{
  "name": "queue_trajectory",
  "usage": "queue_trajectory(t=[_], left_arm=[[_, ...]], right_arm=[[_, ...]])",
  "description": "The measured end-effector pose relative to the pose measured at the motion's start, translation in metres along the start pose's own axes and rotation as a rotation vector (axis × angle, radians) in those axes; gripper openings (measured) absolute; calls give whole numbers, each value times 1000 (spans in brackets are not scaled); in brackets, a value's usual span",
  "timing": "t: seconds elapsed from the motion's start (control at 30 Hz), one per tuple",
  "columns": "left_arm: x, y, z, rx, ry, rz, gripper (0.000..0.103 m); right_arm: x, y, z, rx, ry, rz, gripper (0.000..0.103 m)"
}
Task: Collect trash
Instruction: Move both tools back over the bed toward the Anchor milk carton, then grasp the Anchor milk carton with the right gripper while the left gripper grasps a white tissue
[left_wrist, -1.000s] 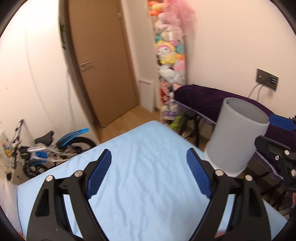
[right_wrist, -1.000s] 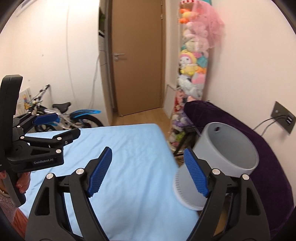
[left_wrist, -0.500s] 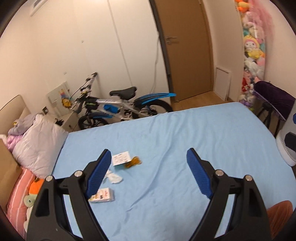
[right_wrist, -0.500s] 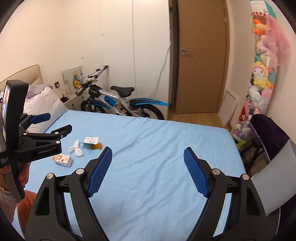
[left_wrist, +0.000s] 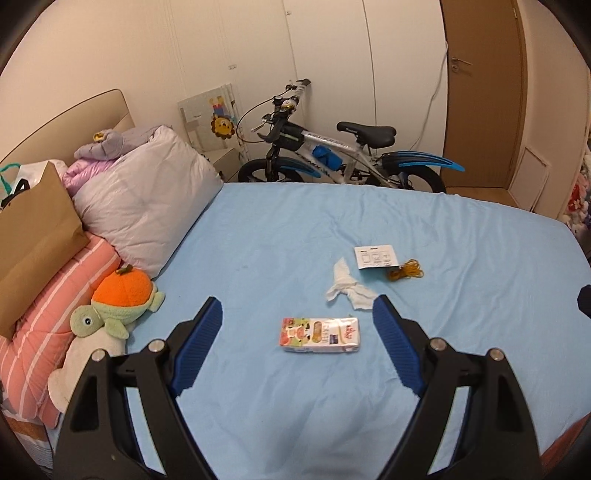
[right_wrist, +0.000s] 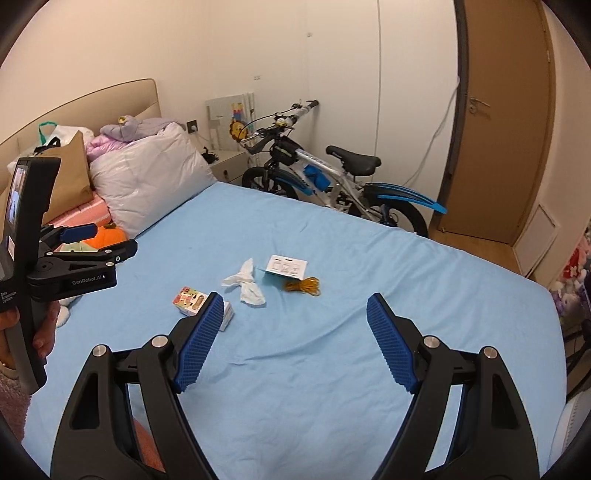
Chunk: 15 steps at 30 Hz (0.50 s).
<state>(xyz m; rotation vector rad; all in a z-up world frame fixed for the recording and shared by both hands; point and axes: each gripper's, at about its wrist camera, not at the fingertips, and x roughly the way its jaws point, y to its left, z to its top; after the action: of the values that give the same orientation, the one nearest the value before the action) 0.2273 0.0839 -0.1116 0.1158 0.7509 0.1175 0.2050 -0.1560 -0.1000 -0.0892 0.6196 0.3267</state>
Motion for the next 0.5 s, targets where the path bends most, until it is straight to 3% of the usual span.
queue_trajectory(t=[0.5], left_arm=[[114,48,-43,-87,154,1,83]], right_arm=[[161,94,-30,-256,157,275,77]])
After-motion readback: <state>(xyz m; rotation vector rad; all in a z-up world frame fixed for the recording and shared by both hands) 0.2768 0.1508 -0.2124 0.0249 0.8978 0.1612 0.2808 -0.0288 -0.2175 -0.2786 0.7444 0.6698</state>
